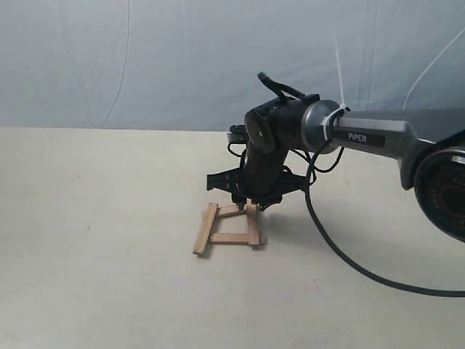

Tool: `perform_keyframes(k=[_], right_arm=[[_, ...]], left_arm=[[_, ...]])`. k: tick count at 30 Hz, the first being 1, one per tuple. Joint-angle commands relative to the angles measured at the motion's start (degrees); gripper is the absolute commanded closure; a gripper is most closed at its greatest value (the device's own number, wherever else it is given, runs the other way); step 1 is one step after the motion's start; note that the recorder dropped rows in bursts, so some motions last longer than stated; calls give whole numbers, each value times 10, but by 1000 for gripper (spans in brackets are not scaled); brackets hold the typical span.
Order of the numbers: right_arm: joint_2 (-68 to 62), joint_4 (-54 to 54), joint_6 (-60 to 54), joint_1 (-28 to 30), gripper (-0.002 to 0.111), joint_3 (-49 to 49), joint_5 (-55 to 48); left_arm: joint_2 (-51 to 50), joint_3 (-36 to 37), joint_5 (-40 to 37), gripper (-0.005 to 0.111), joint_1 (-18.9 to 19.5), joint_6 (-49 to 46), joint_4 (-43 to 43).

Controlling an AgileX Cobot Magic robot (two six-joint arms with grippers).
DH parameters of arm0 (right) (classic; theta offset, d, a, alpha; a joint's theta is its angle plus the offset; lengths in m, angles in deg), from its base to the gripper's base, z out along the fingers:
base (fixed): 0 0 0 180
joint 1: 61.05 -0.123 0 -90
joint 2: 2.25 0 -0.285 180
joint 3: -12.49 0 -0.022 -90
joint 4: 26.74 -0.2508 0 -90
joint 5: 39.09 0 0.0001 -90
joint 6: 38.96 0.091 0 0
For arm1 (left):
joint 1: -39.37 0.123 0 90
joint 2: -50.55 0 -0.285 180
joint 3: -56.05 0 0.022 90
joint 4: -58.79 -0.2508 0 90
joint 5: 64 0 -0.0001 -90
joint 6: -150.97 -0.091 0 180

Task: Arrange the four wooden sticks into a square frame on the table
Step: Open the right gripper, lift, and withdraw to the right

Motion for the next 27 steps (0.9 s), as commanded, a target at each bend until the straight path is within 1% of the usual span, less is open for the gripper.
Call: perform_keyframes(k=[1,2,3,4,6,7,8,11,13,14,15,16,17,18,19,20,23,24,25,26,27], right_arm=[[-8,3,-6,10,58,-17,-5],[-7,3,-6,10,55,-24,-11],[-5,3,-6,10,55,-32,-23],[-3,3,-15,10,60,-41,-43],[6,8,-27,12,78,-45,-65],[11,8,-38,15,92,-45,-78],[15,5,-49,18,108,-45,-93],[29,-8,-95,30,109,-36,-126],[54,-36,-137,55,109,5,-116],[81,-66,-166,80,109,56,-93],[97,-80,-181,96,109,88,-75],[127,-101,-205,131,109,149,-40],[146,-103,-215,150,109,183,-20],[184,-103,-232,188,109,245,14],[205,-103,-244,207,109,279,33],[244,-103,-261,237,109,345,71],[314,-99,-270,283,109,433,148],[366,-95,-270,303,109,488,214],[396,-88,-270,309,109,518,249],[460,-55,-270,308,109,574,303],[486,-41,-270,308,109,600,331]], left_arm=[[3,3,-1,107,0,-2,3],[3,3,-1,107,0,-2,3],[3,3,-1,107,0,-2,3],[3,3,-1,107,0,-2,3],[3,3,-1,107,0,-2,3],[3,3,-1,107,0,-2,3],[3,3,-1,107,0,-2,3],[3,3,-1,107,0,-2,3],[3,3,-1,107,0,-2,3],[3,3,-1,107,0,-2,3],[3,3,-1,107,0,-2,3],[3,3,-1,107,0,-2,3],[3,3,-1,107,0,-2,3],[3,3,-1,107,0,-2,3],[3,3,-1,107,0,-2,3],[3,3,-1,107,0,-2,3],[3,3,-1,107,0,-2,3],[3,3,-1,107,0,-2,3],[3,3,-1,107,0,-2,3],[3,3,-1,107,0,-2,3],[3,3,-1,107,0,-2,3]])
